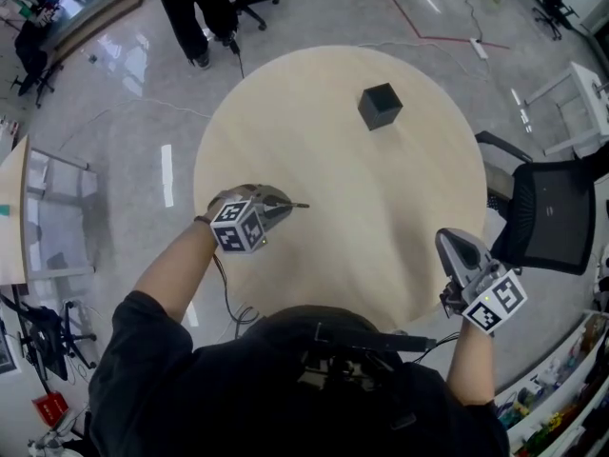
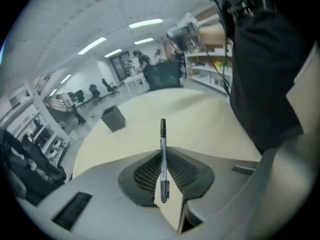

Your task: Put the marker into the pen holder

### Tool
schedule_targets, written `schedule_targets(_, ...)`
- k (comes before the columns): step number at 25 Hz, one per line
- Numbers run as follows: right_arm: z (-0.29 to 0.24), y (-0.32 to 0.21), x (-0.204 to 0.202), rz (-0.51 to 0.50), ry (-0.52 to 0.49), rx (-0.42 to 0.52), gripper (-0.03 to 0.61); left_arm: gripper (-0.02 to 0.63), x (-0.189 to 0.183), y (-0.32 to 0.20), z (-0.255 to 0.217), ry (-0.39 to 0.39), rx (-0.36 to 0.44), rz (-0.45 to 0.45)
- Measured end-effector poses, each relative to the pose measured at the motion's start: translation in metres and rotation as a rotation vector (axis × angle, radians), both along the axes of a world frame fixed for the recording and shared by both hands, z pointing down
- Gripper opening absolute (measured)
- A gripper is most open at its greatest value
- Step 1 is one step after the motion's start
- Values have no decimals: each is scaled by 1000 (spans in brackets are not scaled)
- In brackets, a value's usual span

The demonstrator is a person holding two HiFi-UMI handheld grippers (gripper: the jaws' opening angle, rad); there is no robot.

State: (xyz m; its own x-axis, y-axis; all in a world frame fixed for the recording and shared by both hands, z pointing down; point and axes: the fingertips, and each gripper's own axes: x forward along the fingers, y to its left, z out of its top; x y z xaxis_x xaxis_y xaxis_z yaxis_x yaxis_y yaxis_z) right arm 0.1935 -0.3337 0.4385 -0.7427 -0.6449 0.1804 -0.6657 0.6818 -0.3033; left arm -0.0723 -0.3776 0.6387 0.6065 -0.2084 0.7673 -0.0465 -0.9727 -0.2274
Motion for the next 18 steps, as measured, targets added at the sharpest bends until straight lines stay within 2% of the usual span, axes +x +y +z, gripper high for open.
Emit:
schedule_targets(3,-16,-7,0,6,-22,36,3,40,15,-12,-70,244,-4,-125)
schedule_targets(8,-43,-13,-2,22,-31,92,3,40,19,-20,-177,574,26,-234)
schedule_targets(11,-58,-11,-5,26,-47,120,3,40,8,-15,-225,765,9,-298)
schedule_targets(15,-71,-10,-7,32,-48,141,3,40,-6,-12,-263,946,-28,-371)
schedule_targets(18,-81,-12,-7,41,-44,161,3,41,-12,-18,-280,1021,-46,-409)
